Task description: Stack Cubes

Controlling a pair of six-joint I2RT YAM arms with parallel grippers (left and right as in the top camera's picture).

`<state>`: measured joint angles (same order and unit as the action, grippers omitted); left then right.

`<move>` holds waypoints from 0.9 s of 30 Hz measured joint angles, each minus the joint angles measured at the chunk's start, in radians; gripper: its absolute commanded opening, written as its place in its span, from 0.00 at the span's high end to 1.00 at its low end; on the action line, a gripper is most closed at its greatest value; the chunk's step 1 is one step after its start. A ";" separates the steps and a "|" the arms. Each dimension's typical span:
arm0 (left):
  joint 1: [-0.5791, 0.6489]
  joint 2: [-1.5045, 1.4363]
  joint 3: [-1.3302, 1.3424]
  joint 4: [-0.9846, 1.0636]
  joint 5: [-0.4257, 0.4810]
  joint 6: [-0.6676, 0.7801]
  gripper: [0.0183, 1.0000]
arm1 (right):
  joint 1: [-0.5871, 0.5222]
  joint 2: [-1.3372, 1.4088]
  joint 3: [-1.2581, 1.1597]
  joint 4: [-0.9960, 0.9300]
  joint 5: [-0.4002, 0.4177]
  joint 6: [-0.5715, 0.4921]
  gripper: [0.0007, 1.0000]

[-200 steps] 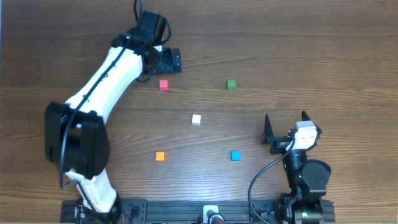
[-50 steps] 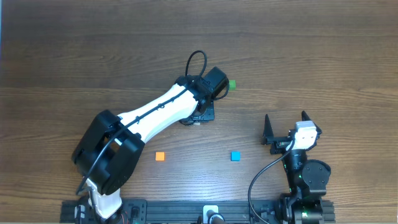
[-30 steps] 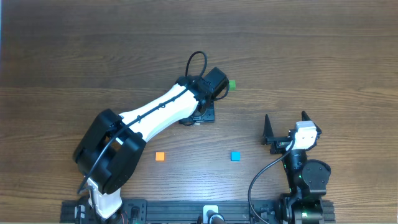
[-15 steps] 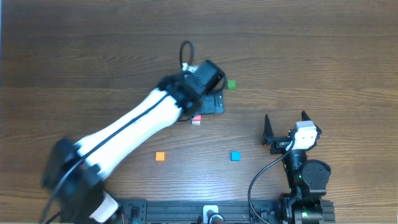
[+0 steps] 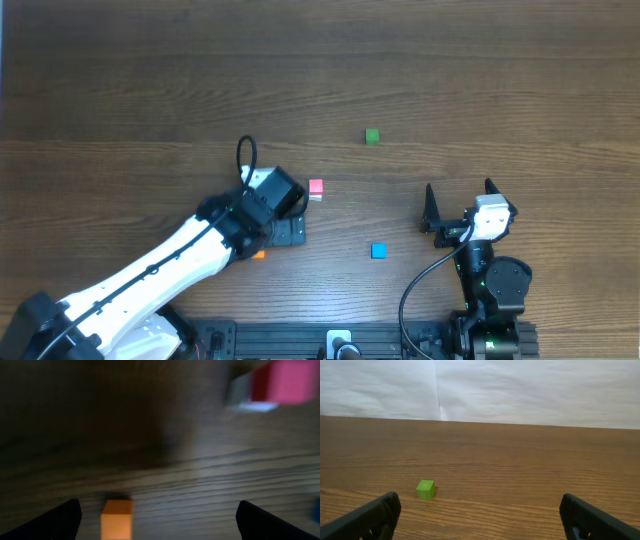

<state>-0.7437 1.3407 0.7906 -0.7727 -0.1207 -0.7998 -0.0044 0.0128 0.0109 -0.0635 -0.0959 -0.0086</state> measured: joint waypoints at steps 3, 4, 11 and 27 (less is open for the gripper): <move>0.000 0.000 -0.062 0.041 -0.002 0.002 0.04 | 0.000 0.000 0.000 0.000 0.000 0.000 0.01; 0.000 -0.002 -0.080 0.059 0.000 0.003 0.05 | 0.000 0.000 0.000 0.000 0.000 0.000 0.01; 0.000 -0.002 -0.126 0.082 0.008 0.003 0.07 | 0.000 0.000 0.000 0.000 0.000 0.000 0.01; 0.000 -0.002 -0.227 0.146 0.060 0.011 0.49 | 0.000 0.000 0.000 0.000 0.000 0.000 0.01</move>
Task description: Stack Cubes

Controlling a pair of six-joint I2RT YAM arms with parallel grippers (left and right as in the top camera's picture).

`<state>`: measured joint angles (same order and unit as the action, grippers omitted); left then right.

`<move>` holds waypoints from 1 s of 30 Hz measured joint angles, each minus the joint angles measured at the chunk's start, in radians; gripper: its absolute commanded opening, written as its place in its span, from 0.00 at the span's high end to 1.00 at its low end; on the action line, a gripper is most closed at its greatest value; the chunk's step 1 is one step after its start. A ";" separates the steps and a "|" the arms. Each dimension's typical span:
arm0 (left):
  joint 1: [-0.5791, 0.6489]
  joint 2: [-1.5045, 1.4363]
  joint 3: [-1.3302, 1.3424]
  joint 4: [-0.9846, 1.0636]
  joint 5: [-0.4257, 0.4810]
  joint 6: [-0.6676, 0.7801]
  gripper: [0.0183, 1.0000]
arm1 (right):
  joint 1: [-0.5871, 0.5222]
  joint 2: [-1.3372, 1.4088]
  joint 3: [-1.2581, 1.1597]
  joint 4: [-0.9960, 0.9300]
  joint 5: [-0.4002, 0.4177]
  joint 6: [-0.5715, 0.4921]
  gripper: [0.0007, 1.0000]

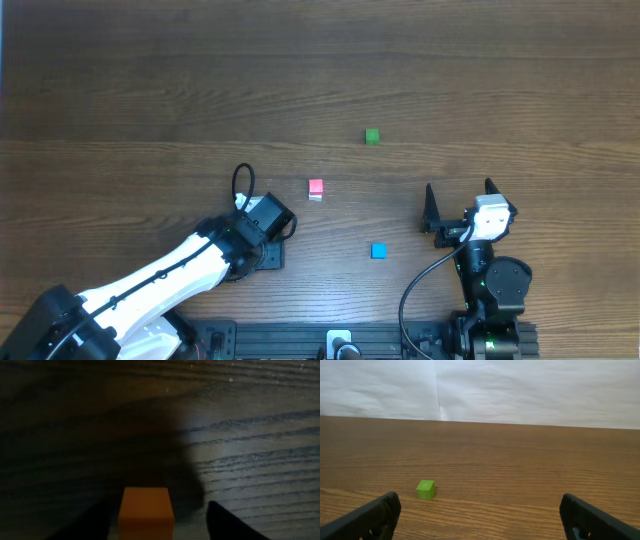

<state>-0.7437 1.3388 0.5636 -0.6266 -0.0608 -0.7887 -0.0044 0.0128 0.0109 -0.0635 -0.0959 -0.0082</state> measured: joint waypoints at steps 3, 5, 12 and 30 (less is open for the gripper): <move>0.000 0.000 0.000 0.000 0.001 0.001 0.56 | 0.000 0.000 0.000 0.000 0.000 -0.001 0.01; 0.000 0.000 0.000 0.001 0.002 0.001 0.61 | 0.000 0.000 0.000 0.000 0.000 -0.001 0.01; 0.000 0.010 0.000 0.003 0.002 0.002 0.71 | 0.000 0.000 0.000 0.000 0.000 0.000 0.01; 0.000 0.021 0.092 -0.043 0.001 -0.002 0.98 | 0.000 0.000 0.000 0.000 0.000 0.000 0.01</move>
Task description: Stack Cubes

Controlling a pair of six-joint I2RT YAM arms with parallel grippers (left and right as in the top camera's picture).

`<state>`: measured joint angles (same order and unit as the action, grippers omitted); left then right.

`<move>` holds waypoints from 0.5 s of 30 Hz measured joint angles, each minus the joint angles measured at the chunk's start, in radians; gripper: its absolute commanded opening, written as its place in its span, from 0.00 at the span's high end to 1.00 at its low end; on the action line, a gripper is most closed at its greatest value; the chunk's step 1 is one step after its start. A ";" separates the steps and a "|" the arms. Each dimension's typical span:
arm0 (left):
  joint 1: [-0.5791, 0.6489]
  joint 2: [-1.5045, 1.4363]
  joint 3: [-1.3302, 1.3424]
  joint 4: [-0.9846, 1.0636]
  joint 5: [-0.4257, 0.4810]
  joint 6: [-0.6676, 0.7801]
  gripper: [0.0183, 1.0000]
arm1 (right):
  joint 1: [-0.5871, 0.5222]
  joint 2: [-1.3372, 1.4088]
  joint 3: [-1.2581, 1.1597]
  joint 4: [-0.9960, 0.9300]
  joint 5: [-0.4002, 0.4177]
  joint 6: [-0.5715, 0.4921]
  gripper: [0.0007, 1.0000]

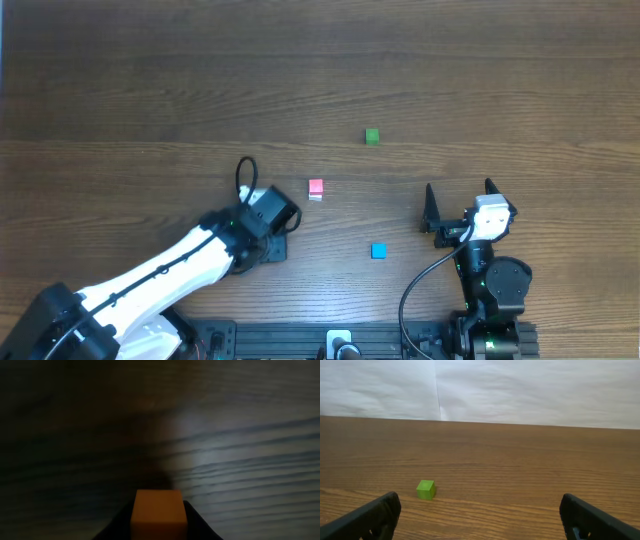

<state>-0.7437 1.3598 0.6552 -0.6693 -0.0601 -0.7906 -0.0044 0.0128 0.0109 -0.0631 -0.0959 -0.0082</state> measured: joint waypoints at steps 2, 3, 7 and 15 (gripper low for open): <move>0.002 0.020 0.097 -0.047 -0.001 0.000 0.98 | 0.000 0.000 0.000 0.000 0.000 0.000 0.01; 0.006 0.039 0.171 -0.094 -0.002 0.000 0.98 | 0.000 0.000 0.000 -0.001 0.000 0.000 0.01; 0.018 0.137 0.444 -0.241 -0.008 0.000 0.98 | 0.000 0.000 0.000 0.000 0.000 0.000 0.01; 0.019 0.407 0.809 -0.365 -0.010 0.000 0.98 | 0.000 0.000 0.000 0.000 0.000 0.000 0.01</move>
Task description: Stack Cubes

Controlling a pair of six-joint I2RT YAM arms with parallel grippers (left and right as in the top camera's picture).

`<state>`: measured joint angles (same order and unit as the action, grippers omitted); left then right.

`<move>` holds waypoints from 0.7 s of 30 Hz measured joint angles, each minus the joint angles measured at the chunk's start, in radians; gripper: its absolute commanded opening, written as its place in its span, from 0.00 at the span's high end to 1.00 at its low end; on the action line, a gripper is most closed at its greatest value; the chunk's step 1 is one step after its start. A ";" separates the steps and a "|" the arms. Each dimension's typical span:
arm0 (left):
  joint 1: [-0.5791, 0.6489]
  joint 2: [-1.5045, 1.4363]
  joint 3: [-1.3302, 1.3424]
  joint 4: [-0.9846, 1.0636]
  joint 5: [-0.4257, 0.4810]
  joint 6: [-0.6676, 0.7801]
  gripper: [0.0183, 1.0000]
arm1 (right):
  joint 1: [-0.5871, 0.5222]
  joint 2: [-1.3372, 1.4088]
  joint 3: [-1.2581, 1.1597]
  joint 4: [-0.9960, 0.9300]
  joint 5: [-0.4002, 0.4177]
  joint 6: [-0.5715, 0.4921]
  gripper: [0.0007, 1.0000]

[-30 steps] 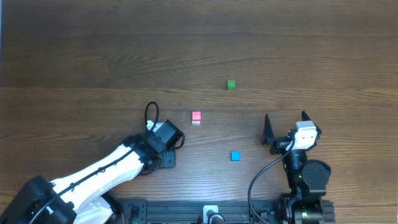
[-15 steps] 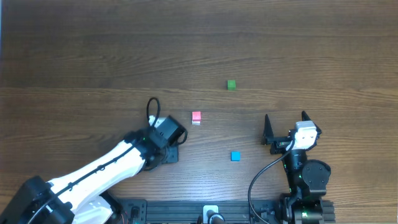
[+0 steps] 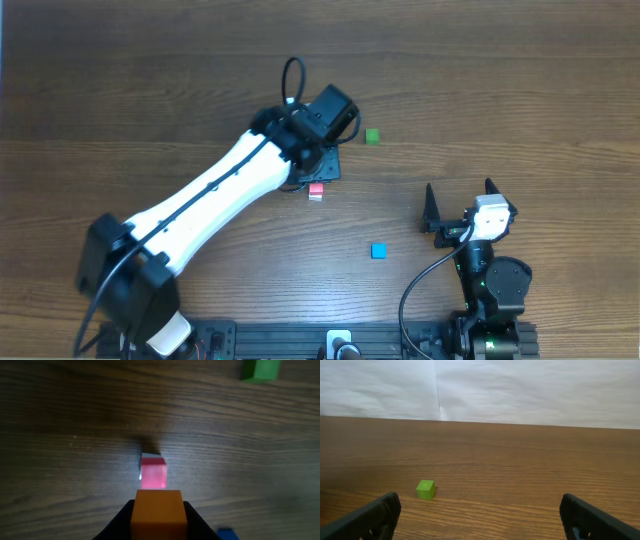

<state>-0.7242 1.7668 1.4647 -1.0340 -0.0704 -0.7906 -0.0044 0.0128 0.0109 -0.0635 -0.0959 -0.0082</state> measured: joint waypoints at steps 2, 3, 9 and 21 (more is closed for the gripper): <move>0.000 0.044 0.008 0.002 0.004 0.000 0.98 | 0.000 0.000 0.000 0.000 0.000 0.000 0.01; 0.000 0.061 0.008 0.000 0.007 0.000 0.98 | 0.000 0.000 0.000 0.000 0.000 0.000 0.01; 0.000 0.117 0.008 0.001 0.016 0.000 0.98 | 0.000 0.000 0.000 0.000 0.000 0.000 0.01; -0.008 0.142 0.008 0.000 0.018 0.000 0.98 | 0.000 0.000 0.000 0.000 0.000 0.000 0.01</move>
<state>-0.7326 1.9087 1.4723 -1.0336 -0.0521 -0.7906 -0.0044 0.0128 0.0109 -0.0635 -0.0959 -0.0086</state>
